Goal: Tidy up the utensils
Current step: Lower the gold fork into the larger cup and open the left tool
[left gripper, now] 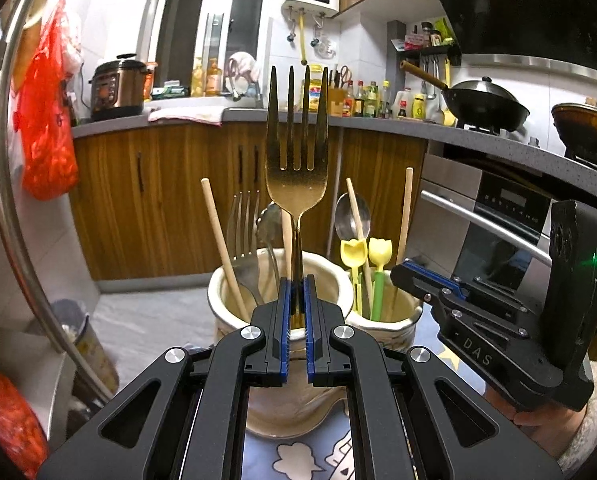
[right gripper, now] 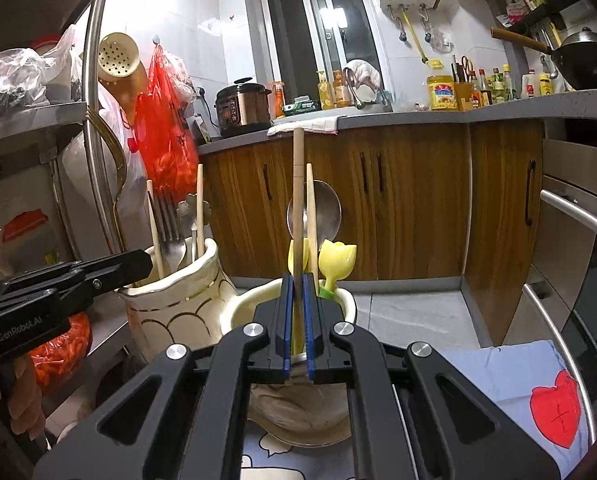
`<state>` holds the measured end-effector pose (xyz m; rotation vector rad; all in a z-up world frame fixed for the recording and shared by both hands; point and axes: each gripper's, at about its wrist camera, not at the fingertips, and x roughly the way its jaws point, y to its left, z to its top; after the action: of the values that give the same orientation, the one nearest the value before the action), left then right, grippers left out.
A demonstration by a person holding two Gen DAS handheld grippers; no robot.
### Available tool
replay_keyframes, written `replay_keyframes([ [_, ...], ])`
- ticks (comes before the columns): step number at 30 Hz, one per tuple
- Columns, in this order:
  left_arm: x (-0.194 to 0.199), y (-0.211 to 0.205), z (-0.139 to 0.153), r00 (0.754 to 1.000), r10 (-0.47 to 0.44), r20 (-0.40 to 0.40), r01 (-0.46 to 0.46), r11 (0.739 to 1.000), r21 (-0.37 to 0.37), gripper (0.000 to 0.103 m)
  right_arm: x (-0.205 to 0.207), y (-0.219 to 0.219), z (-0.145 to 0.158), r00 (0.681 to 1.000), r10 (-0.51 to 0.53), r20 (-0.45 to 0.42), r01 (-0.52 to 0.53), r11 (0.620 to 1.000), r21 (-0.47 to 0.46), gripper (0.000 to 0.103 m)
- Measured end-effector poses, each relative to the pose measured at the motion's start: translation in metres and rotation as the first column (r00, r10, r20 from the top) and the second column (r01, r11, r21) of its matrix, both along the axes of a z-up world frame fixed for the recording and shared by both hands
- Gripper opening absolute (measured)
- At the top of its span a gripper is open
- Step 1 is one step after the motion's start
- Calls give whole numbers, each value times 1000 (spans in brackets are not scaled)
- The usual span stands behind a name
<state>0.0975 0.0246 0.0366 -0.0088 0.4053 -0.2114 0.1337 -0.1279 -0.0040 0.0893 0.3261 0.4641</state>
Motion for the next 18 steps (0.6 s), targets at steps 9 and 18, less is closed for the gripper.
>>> replay_keyframes([
  [9, 3, 2, 1, 1000, 3, -3, -3, 1000, -5, 7, 7, 2, 1, 999, 9, -42, -10, 1000, -14, 5],
  [18, 4, 2, 3, 1000, 0, -7, 0, 1000, -6, 15, 10, -1, 2, 997, 23, -75, -23, 1000, 0, 17],
])
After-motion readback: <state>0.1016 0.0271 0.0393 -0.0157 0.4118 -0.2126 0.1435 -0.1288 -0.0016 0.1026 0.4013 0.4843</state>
